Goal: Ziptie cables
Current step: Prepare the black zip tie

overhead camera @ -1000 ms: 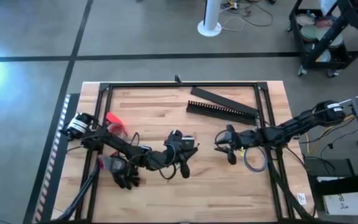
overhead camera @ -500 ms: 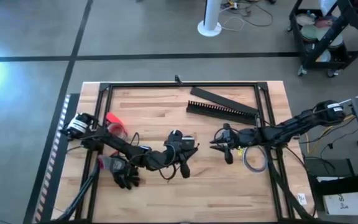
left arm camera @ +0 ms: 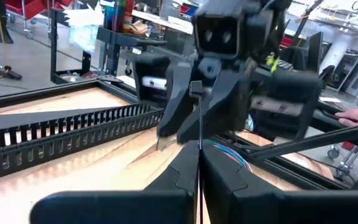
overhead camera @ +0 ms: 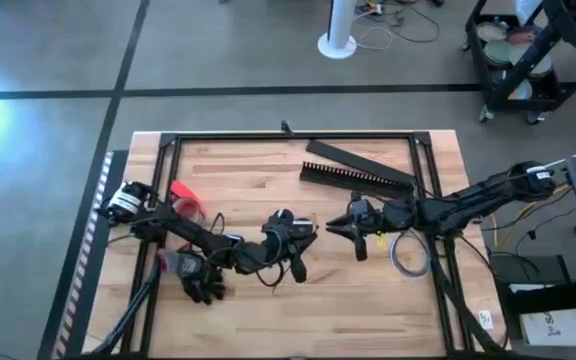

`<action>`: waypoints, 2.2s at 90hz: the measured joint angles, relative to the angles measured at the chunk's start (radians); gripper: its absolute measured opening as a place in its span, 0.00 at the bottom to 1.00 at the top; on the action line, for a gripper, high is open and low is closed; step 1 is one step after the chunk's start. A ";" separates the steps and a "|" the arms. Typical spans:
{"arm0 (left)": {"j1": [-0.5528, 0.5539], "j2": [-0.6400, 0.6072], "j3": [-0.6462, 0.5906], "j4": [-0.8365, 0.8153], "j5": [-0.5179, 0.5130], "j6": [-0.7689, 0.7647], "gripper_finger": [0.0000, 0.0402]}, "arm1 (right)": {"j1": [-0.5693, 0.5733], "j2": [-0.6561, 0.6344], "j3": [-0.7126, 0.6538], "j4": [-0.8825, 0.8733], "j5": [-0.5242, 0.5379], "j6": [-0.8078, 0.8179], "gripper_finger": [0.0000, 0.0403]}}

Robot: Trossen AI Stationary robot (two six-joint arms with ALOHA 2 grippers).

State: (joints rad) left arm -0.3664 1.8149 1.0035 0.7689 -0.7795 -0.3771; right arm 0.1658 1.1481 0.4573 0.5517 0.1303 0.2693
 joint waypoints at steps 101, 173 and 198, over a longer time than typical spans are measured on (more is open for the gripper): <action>-0.061 0.000 0.000 0.083 -0.140 0.080 0.00 | 0.000 0.000 0.193 0.002 0.000 0.001 0.21; -0.093 0.225 0.084 0.638 -0.488 0.179 0.00 | 0.106 0.000 0.172 -0.239 -0.156 -0.141 0.17; -0.111 0.229 0.173 0.698 -0.519 0.318 0.00 | 0.161 0.000 0.147 -0.362 -0.130 -0.147 0.40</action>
State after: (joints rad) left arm -0.4773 2.0438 1.1769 1.4664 -1.2989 -0.0596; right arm 0.3271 1.1481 0.6044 0.1894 0.0006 0.1226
